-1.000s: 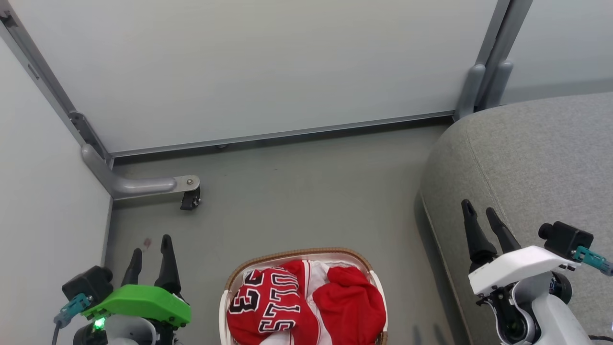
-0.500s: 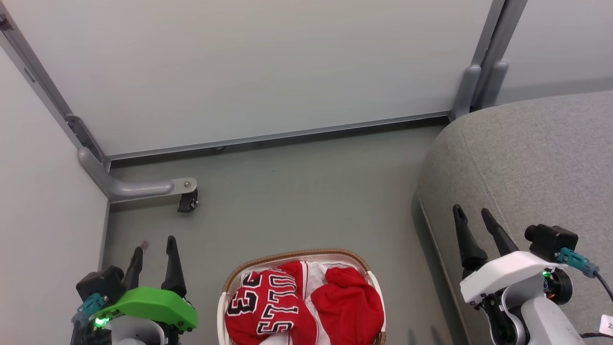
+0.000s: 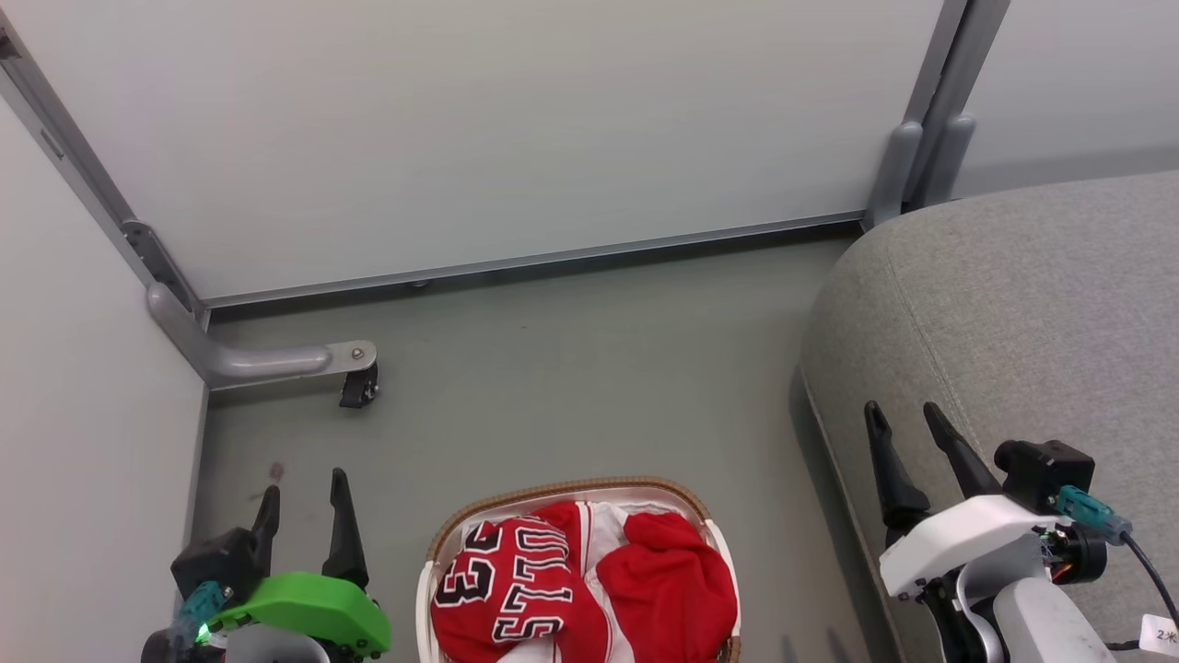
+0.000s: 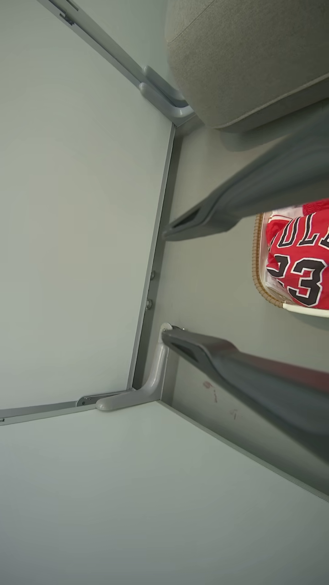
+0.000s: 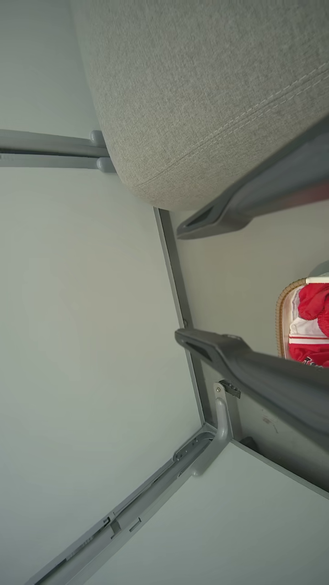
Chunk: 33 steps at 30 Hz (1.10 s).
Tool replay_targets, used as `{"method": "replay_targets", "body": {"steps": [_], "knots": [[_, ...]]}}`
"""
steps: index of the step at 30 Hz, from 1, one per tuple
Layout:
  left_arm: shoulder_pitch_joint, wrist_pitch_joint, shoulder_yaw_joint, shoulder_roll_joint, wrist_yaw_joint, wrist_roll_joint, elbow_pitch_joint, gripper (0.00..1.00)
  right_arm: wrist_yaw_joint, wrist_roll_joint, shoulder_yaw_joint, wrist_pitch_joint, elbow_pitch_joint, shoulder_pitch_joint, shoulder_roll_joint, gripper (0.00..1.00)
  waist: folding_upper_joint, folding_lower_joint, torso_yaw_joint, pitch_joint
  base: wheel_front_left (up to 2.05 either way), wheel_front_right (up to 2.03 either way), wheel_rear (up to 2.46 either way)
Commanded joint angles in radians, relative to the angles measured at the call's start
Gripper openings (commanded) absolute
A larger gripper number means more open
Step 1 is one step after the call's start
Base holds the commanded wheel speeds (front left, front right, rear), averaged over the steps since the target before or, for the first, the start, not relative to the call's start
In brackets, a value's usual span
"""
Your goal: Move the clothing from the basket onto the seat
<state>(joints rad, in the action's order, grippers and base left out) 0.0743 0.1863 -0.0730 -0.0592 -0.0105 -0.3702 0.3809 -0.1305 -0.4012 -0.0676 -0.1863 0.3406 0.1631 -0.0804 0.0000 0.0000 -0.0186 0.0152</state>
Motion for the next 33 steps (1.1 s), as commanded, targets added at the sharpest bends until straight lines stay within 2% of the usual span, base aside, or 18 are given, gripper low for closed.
{"method": "replay_targets", "body": {"steps": [1, 14, 23, 27, 33], "knots": [[-0.002, 0.010, -0.002, -0.001, -0.005, 0.027, -0.005, 1.00, 0.000, 0.025, -0.004, -0.010, -0.002, -0.001, -0.004, 1.00, 0.0000, 0.0000, -0.001, 0.000, 0.00, 0.00, 0.00], [-0.013, 0.037, -0.014, 0.008, -0.008, 0.129, -0.009, 1.00, 0.000, 0.131, -0.035, -0.039, 0.034, -0.005, -0.006, 1.00, 0.0000, 0.0000, -0.010, 0.001, 0.00, 0.00, 0.00], [-0.016, 0.054, -0.033, 0.008, -0.008, 0.151, -0.027, 1.00, 0.000, 0.198, -0.038, -0.056, 0.031, 0.004, -0.003, 1.00, 0.0000, 0.0000, -0.017, 0.009, 0.00, 0.00, 0.00], [-0.009, 0.062, -0.049, 0.008, -0.012, 0.161, -0.027, 1.00, 0.000, 0.227, -0.040, -0.062, 0.025, 0.015, -0.001, 1.00, 0.0000, 0.0000, -0.024, 0.025, 0.00, 0.00, 0.00], [0.046, 0.074, -0.070, 0.007, -0.024, 0.160, -0.001, 1.00, 0.000, 0.264, -0.044, -0.072, -0.010, 0.060, 0.006, 1.00, 0.0000, 0.0000, -0.043, 0.104, 0.00, 0.00, 0.00]]}}
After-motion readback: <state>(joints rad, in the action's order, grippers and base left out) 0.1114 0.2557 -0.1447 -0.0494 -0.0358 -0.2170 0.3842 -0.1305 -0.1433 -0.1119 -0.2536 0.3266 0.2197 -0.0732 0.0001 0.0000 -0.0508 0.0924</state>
